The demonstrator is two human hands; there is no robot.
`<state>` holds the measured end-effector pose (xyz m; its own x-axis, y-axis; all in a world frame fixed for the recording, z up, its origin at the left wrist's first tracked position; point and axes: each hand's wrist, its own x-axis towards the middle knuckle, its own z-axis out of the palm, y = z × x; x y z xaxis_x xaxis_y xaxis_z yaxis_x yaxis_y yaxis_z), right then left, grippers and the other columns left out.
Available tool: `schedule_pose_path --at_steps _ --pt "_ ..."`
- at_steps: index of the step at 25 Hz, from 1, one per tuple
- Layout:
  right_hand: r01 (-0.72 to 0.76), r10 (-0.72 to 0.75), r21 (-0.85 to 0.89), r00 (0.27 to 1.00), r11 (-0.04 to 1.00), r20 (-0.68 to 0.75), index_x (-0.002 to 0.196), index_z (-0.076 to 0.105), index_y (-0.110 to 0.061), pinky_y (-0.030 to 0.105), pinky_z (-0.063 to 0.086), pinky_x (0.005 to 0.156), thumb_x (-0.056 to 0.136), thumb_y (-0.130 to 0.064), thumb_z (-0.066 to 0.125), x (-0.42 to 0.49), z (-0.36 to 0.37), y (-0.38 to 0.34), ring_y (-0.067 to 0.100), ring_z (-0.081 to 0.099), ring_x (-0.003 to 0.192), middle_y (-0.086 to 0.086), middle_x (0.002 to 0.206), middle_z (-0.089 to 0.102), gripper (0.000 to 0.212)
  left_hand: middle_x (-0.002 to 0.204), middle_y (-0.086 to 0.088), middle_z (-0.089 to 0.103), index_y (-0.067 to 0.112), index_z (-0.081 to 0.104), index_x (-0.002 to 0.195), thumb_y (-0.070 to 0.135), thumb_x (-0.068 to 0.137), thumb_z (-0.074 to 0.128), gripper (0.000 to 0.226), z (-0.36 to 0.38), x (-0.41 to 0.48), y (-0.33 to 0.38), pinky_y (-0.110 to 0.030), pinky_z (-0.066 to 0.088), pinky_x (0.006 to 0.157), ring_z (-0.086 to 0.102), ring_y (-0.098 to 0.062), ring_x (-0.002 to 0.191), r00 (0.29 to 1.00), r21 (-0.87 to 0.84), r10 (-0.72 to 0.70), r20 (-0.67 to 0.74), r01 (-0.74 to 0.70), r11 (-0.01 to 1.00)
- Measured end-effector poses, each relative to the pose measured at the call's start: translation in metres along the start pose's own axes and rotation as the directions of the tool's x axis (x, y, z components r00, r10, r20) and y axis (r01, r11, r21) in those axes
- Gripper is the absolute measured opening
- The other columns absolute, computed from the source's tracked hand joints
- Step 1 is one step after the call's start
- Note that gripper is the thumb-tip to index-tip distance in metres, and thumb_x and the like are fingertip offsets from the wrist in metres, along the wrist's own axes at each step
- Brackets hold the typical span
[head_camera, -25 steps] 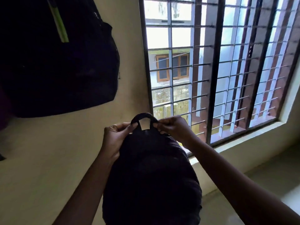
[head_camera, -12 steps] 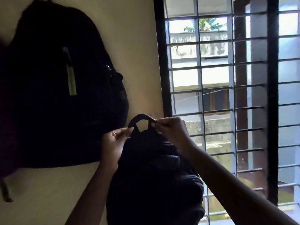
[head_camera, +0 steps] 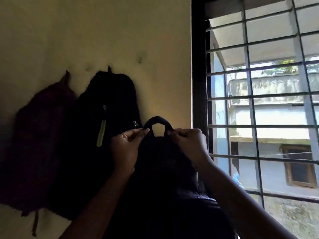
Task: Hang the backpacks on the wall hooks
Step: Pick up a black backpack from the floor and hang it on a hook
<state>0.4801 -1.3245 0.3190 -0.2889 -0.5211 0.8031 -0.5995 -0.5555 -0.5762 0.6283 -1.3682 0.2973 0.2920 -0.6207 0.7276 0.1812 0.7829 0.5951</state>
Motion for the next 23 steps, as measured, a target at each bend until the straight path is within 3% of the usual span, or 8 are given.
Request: schedule_pose_path --at_steps 2,4,6,9,12,15,20,23 --pt "0.052 -0.052 0.007 0.998 0.999 -0.045 0.087 0.078 -0.023 0.023 0.052 0.070 0.079 -0.029 0.070 0.023 0.002 -0.011 0.007 0.068 0.074 0.001 0.081 0.077 0.013 0.075 0.005 0.068 0.015 0.071 0.083 0.020 0.078 0.068 0.007 0.009 0.025 0.014 -0.017 0.050 0.064 0.064 -0.009 0.071 0.998 0.036 0.067 0.021 -0.068 0.997" --pt "0.118 -0.119 -0.015 0.988 0.993 -0.095 0.089 0.078 -0.022 0.020 0.049 0.067 0.079 -0.030 0.069 0.047 0.007 -0.020 0.009 0.069 0.073 0.005 0.085 0.077 0.015 0.074 0.000 0.069 0.015 0.071 0.081 0.020 0.081 0.066 0.007 0.017 0.052 0.023 -0.025 0.052 0.069 0.065 -0.014 0.071 0.987 0.044 0.152 0.041 -0.154 0.987" --pt "0.155 -0.157 -0.021 0.980 0.988 -0.122 0.087 0.078 -0.021 0.024 0.050 0.069 0.080 -0.030 0.068 0.069 0.013 -0.030 0.014 0.070 0.077 0.005 0.085 0.077 0.016 0.075 -0.003 0.071 0.015 0.072 0.081 0.021 0.083 0.064 0.010 0.024 0.073 0.029 -0.030 0.053 0.071 0.067 -0.017 0.072 0.979 0.034 0.198 0.038 -0.199 0.979" --pt "0.226 -0.226 -0.024 0.961 0.974 -0.158 0.085 0.078 -0.021 0.016 0.046 0.058 0.079 -0.028 0.068 0.109 0.028 -0.048 0.013 0.070 0.075 0.003 0.081 0.078 0.014 0.073 0.004 0.069 0.011 0.072 0.090 0.025 0.083 0.064 0.017 0.031 0.116 0.034 -0.024 0.052 0.067 0.065 -0.008 0.070 0.960 0.065 0.278 -0.029 -0.276 0.959" --pt "0.270 -0.268 -0.022 0.940 0.963 -0.210 0.076 0.079 -0.019 0.017 0.046 0.055 0.075 -0.026 0.070 0.150 0.044 -0.069 0.018 0.071 0.077 0.007 0.076 0.077 0.011 0.079 -0.004 0.072 0.009 0.072 0.093 0.029 0.083 0.063 0.024 0.037 0.165 0.040 -0.031 0.055 0.073 0.067 -0.016 0.075 0.944 0.064 0.322 -0.071 -0.318 0.946" --pt "0.258 -0.259 -0.039 0.934 0.965 -0.245 0.073 0.079 -0.016 0.027 0.052 0.065 0.073 -0.023 0.069 0.187 0.056 -0.083 0.023 0.070 0.079 0.012 0.076 0.076 0.012 0.081 -0.005 0.070 0.005 0.073 0.094 0.028 0.084 0.063 0.027 0.048 0.207 0.044 -0.022 0.046 0.065 0.063 -0.015 0.073 0.919 0.150 0.383 -0.094 -0.367 0.918" --pt "0.297 -0.314 -0.102 0.907 0.949 -0.282 0.080 0.079 -0.014 0.030 0.055 0.065 0.074 -0.018 0.068 0.232 0.081 -0.098 0.022 0.070 0.075 0.011 0.079 0.076 0.012 0.089 -0.012 0.074 0.003 0.073 0.091 0.029 0.087 0.059 0.029 0.058 0.267 0.040 -0.005 0.033 0.053 0.058 -0.011 0.073 0.862 0.265 0.496 -0.104 -0.457 0.849" --pt "0.312 -0.346 -0.159 0.895 0.937 -0.282 0.088 0.078 -0.015 0.029 0.051 0.069 0.076 -0.020 0.068 0.255 0.095 -0.108 0.023 0.067 0.079 0.010 0.088 0.076 0.015 0.091 -0.013 0.074 0.003 0.072 0.092 0.029 0.088 0.056 0.030 0.060 0.295 0.037 -0.013 0.036 0.053 0.055 -0.010 0.074 0.837 0.285 0.529 -0.137 -0.479 0.831"
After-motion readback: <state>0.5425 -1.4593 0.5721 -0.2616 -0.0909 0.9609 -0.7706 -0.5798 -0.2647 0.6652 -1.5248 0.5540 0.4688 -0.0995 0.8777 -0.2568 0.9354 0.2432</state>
